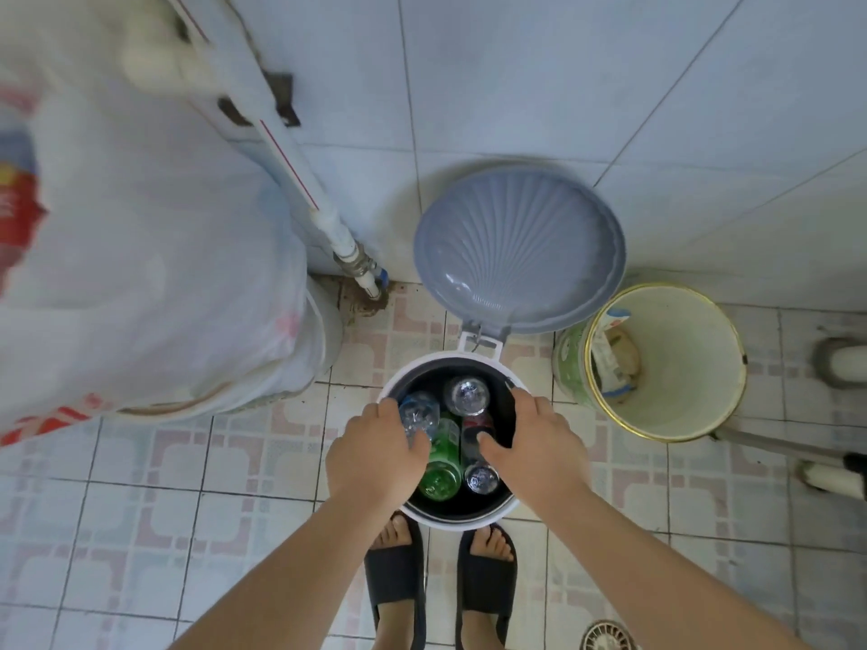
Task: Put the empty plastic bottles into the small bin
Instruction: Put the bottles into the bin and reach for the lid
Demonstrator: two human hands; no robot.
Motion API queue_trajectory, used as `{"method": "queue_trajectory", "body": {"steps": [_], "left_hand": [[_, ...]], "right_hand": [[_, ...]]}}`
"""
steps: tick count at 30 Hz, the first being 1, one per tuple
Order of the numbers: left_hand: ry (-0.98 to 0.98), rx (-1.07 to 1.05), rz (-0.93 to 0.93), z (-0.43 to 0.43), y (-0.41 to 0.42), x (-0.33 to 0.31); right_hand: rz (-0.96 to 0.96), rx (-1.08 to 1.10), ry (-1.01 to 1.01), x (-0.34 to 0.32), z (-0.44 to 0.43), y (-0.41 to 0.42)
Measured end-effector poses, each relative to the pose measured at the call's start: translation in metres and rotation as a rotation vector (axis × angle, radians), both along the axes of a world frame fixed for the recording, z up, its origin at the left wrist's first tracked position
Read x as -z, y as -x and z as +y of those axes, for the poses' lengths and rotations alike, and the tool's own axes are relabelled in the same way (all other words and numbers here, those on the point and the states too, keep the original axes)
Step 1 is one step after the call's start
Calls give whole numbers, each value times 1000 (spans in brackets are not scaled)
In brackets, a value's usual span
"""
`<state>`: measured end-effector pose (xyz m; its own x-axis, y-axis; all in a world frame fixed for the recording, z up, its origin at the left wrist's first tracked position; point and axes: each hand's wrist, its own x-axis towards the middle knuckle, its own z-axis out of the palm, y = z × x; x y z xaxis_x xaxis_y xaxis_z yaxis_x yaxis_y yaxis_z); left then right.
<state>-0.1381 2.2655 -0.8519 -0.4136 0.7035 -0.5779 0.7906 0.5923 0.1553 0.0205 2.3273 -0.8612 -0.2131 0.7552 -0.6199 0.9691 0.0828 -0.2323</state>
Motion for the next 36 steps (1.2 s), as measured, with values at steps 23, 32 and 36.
{"method": "queue_trajectory", "body": {"steps": [23,32,36], "left_hand": [[-801,230,304,53,48,-423],[-895,284,369,51,49,-504],[-849,327,326,54,38,-466]], "right_hand": [[210,-165,-826,-415,60,0],[249,-101,-855,-494,60,-6],[228,-103,-773,-453,53,-6]]}}
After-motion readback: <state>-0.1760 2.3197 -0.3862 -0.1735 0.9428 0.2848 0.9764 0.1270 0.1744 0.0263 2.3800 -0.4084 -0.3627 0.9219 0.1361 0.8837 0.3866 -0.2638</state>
